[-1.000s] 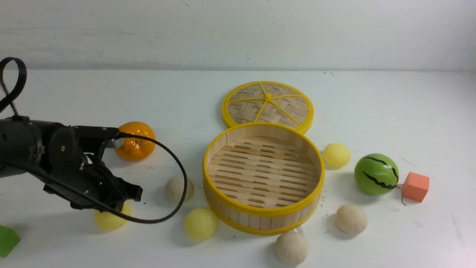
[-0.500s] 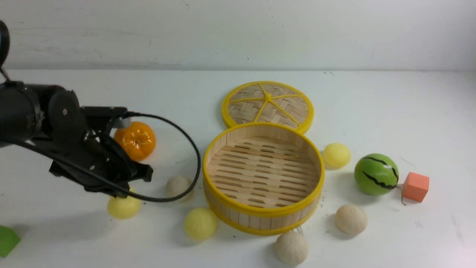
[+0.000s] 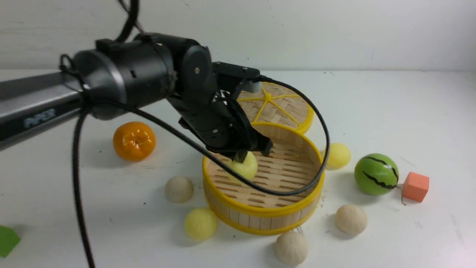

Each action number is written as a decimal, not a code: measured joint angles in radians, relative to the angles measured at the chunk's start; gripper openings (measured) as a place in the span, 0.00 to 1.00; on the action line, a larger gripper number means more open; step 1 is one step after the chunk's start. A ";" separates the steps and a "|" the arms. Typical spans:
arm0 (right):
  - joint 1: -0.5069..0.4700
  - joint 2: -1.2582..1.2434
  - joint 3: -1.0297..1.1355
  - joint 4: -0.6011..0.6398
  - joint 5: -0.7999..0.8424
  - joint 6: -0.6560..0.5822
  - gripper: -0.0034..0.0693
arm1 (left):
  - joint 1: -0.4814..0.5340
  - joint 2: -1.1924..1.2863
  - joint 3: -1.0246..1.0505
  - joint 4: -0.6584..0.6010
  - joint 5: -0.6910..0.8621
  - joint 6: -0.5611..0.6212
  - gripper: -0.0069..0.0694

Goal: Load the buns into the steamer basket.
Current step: Use the left arm to put the steamed stuffed bun into the steamer, then use the left arm to grab a steamed stuffed bun

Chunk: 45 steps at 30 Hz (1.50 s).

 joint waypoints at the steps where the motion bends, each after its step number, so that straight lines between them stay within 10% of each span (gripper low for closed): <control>1: 0.000 0.000 0.000 0.000 0.000 0.000 0.38 | -0.001 0.040 -0.023 0.000 0.016 0.000 0.07; 8: 0.000 0.000 0.000 0.000 0.000 0.000 0.38 | 0.002 0.184 -0.149 0.003 0.169 0.000 0.15; 17: 0.000 0.000 0.000 0.000 0.000 0.000 0.38 | 0.004 0.094 -0.231 0.095 0.384 -0.059 0.62; 29: 0.000 0.000 0.000 0.000 0.000 0.000 0.38 | 0.217 -0.021 0.116 0.014 0.182 0.041 0.08; 45: 0.000 0.000 0.000 0.000 0.000 0.000 0.38 | 0.223 0.060 0.117 0.028 -0.040 0.108 0.43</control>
